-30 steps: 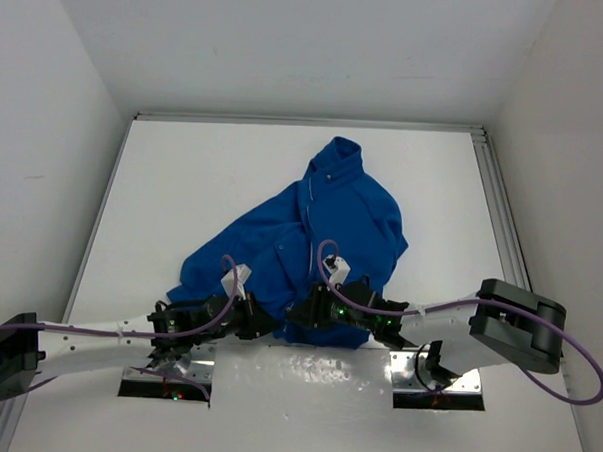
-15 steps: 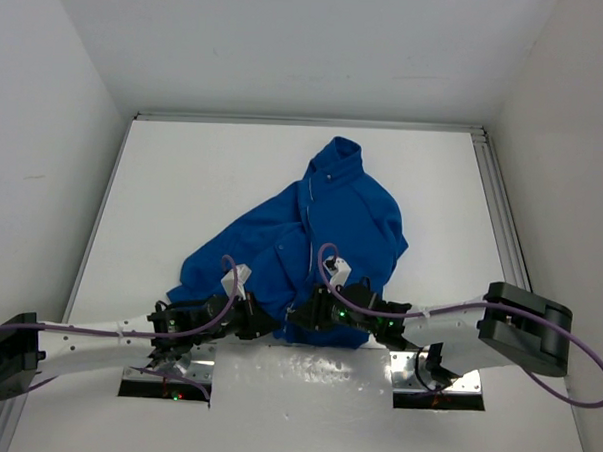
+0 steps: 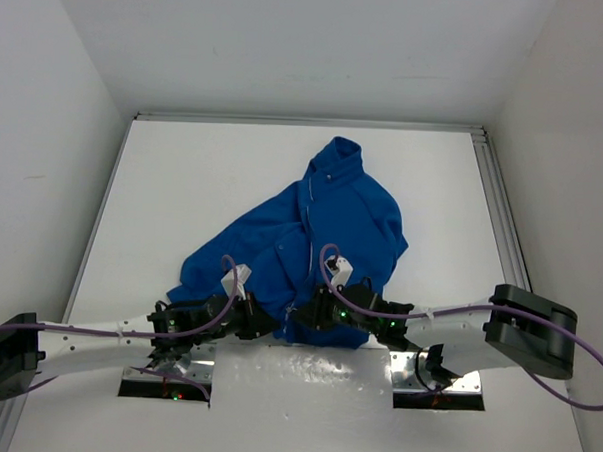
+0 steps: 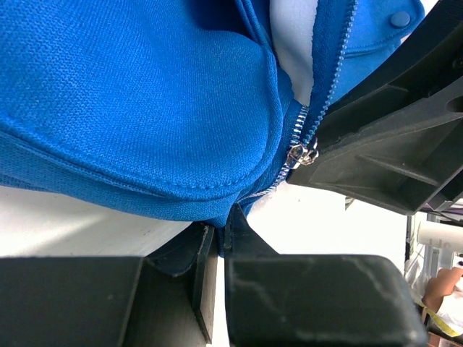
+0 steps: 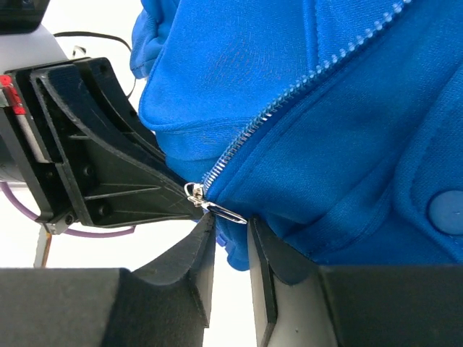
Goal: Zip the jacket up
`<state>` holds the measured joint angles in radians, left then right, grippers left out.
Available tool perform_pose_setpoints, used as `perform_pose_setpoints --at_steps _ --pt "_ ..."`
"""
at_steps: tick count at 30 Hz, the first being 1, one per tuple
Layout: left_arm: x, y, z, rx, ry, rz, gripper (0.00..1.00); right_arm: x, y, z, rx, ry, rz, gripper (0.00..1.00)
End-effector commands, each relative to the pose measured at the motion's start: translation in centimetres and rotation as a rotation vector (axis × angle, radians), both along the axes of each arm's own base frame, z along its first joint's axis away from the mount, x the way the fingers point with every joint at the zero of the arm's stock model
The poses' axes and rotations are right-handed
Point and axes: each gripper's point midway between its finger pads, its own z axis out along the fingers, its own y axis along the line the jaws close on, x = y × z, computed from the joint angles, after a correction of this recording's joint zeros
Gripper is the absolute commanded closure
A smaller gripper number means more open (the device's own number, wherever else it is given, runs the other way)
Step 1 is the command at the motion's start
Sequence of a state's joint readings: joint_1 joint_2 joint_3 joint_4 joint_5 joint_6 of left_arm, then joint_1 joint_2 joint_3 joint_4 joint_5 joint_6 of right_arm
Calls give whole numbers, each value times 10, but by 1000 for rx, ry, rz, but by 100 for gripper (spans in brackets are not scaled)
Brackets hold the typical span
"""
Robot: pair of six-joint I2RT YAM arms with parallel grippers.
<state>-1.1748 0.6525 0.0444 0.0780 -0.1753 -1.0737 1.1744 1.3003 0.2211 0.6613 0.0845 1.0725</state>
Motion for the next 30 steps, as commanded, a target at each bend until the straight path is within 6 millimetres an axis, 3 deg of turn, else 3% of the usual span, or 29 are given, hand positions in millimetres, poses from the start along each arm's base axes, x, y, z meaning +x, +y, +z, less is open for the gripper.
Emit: perform_pose_setpoints --at_steps 1,7,10,22,30 --pt "-8 14 -29 40 14 -13 100 8 8 17 35 -60 -8 76" --pt "-8 14 -30 38 16 -12 100 5 15 18 35 -63 28 56" --pt "-8 14 -30 36 17 -11 100 5 16 21 43 -71 33 54" --pt "-9 13 -27 27 18 -17 100 6 24 26 45 -164 96 53" --pt "-9 13 -28 26 19 -14 100 2 32 34 77 -179 136 58"
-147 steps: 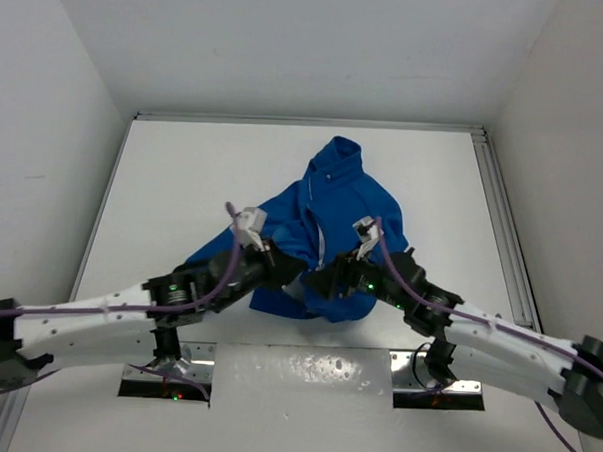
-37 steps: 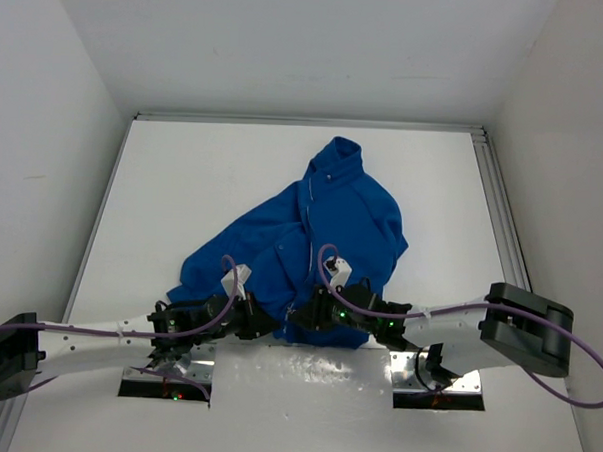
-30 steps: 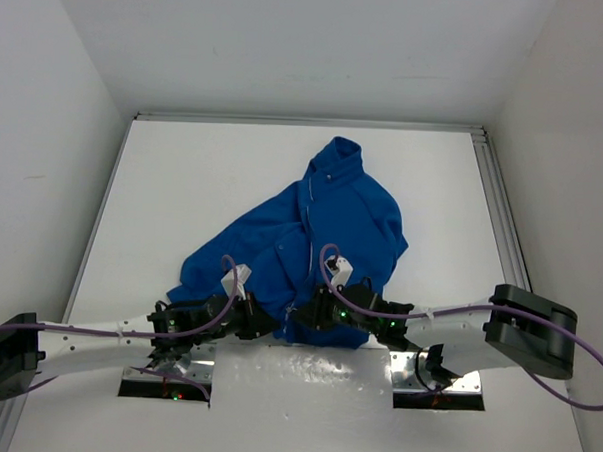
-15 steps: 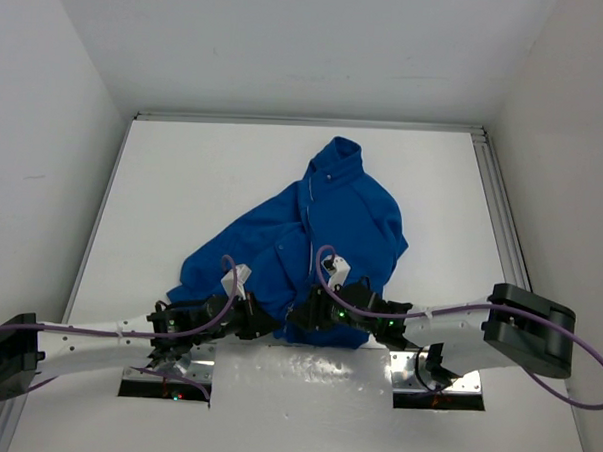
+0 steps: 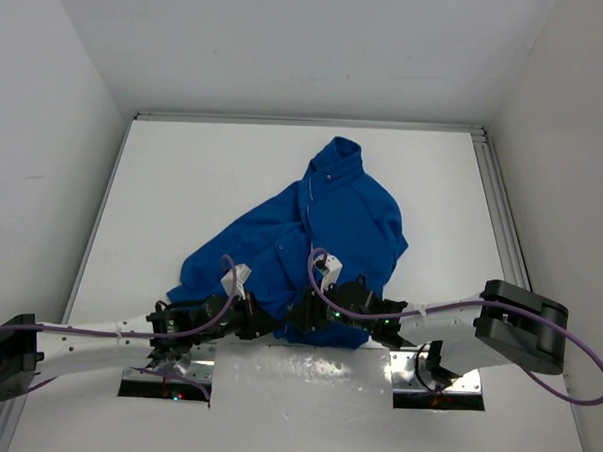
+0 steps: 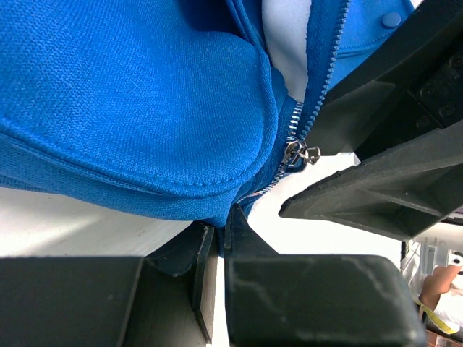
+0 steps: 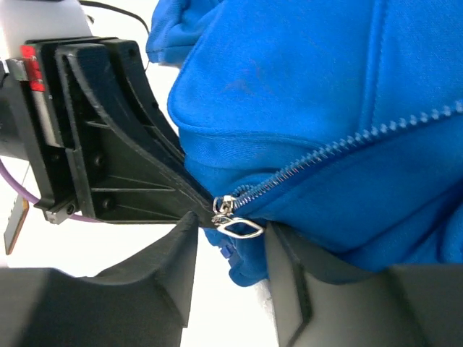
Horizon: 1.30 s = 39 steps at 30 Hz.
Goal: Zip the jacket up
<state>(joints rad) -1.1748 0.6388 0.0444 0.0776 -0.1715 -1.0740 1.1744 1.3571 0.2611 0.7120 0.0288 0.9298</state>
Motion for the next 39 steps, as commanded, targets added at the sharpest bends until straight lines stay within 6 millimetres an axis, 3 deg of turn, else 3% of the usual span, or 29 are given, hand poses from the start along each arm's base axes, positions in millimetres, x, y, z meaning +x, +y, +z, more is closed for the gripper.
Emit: perform_pose_setpoints --at_steps 1,7,15,26,33,39 --pt "-9 14 -31 39 23 -14 100 2 18 30 98 -69 39 61" --pt "-8 15 -31 36 22 -7 100 0 14 30 110 -77 44 68" --pt "-8 15 -31 41 20 -11 100 -4 3 32 110 -72 40 68" --pt "-9 16 -32 39 22 -9 100 -5 4 31 108 -54 37 76" --pt "-8 15 -31 37 20 -10 100 -4 7 25 94 -39 34 72" --pt "-9 16 -32 36 25 -10 100 -9 10 20 84 -10 52 78"
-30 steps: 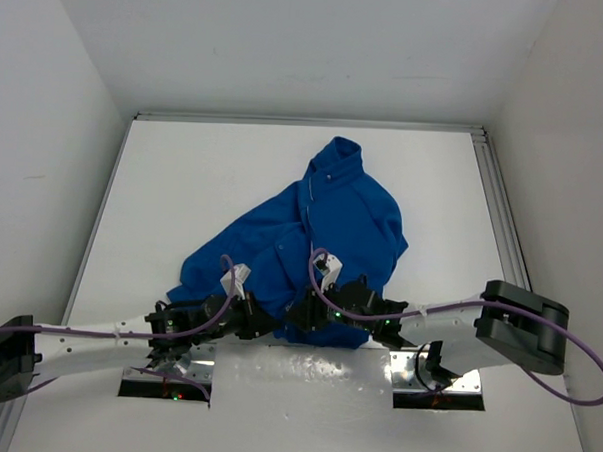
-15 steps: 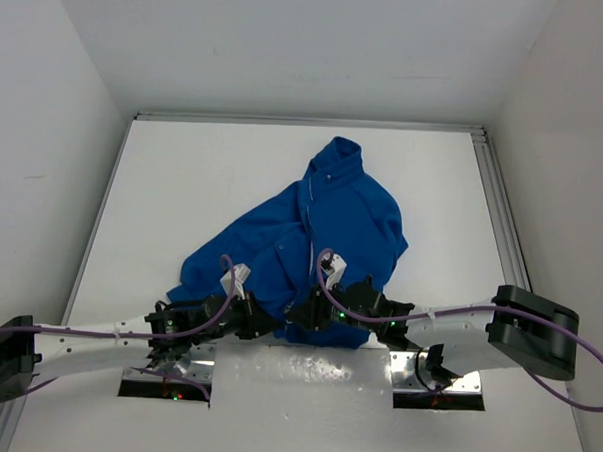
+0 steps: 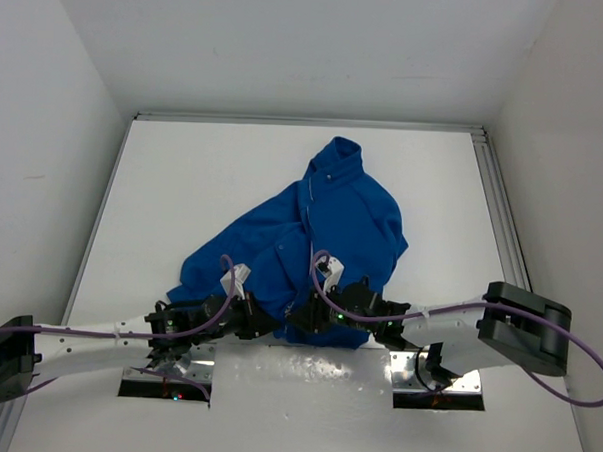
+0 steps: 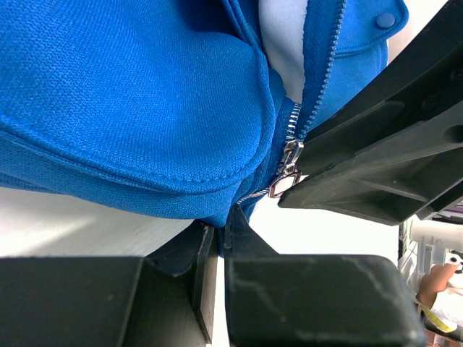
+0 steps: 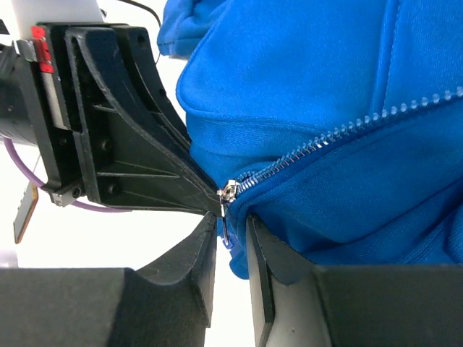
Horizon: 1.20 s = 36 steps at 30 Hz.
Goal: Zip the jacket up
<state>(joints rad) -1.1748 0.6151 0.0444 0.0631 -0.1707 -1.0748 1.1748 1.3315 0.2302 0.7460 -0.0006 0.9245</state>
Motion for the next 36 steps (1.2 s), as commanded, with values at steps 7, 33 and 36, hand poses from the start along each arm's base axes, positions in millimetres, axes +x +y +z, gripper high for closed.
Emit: perform_pose_setpoints --at_steps 7,33,36 --pt "-10 15 -36 37 27 -16 100 -2 14 16 58 3 21 78" --pt "-9 -7 2 -79 -135 -128 74 5 25 60 185 57 -42 100" --pt "1 -10 8 -55 -165 -98 100 6 25 68 220 65 -52 100"
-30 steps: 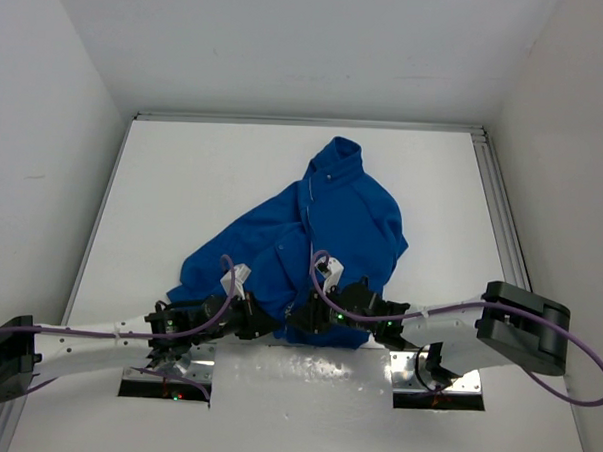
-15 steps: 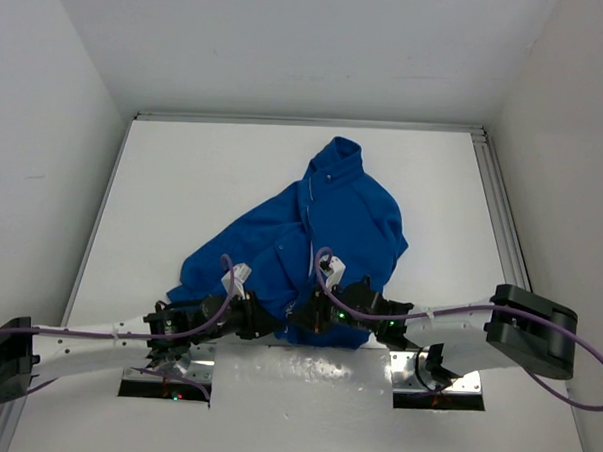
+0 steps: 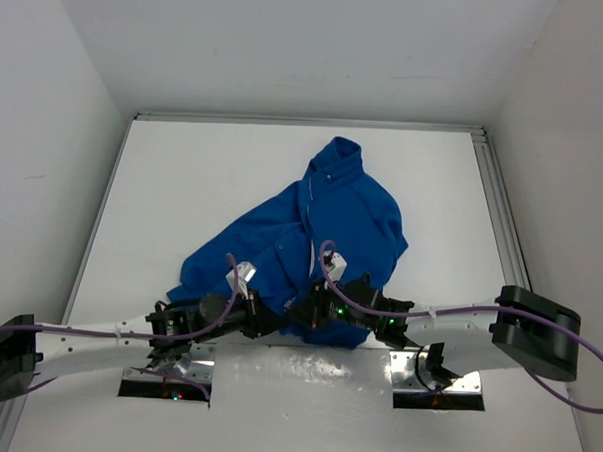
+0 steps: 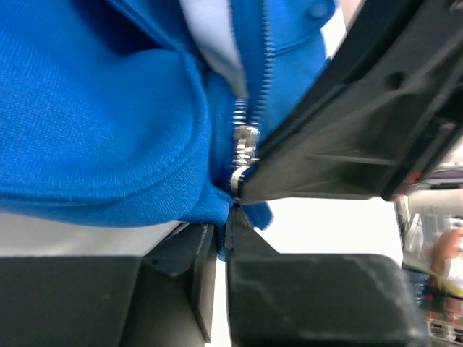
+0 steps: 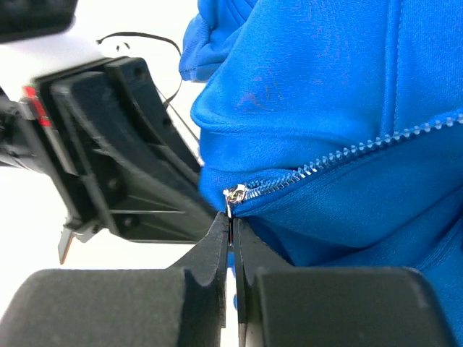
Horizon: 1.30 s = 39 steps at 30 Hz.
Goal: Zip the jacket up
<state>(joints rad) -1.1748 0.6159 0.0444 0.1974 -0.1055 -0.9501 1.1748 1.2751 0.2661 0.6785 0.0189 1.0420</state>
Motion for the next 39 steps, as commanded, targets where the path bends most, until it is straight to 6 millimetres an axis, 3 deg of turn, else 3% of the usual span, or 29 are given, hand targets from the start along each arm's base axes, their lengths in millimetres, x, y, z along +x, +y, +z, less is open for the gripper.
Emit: perform_pose_setpoints --at_steps 1,5,6,14,19,27,32,38,39 --pt "7 4 -13 16 -51 21 100 4 16 48 162 -23 -11 100" --pt "7 1 -11 32 -39 17 100 16 9 59 166 -42 -89 100" --pt "6 6 -19 57 -27 24 100 23 8 72 181 -70 -124 100" --pt "2 23 -35 82 25 63 100 58 0 114 196 -171 -293 100" --pt "-2 31 -44 113 46 69 100 61 11 135 170 -208 -267 100" --pt "-5 34 -51 135 57 58 100 48 3 90 89 -125 -230 100" --pt "-7 34 -54 134 68 48 100 43 6 101 128 -146 -197 100" --pt "-8 32 -49 103 63 42 100 62 -7 108 124 -209 -306 100" --pt "-10 36 -56 131 76 42 100 68 -9 106 74 -232 -329 100"
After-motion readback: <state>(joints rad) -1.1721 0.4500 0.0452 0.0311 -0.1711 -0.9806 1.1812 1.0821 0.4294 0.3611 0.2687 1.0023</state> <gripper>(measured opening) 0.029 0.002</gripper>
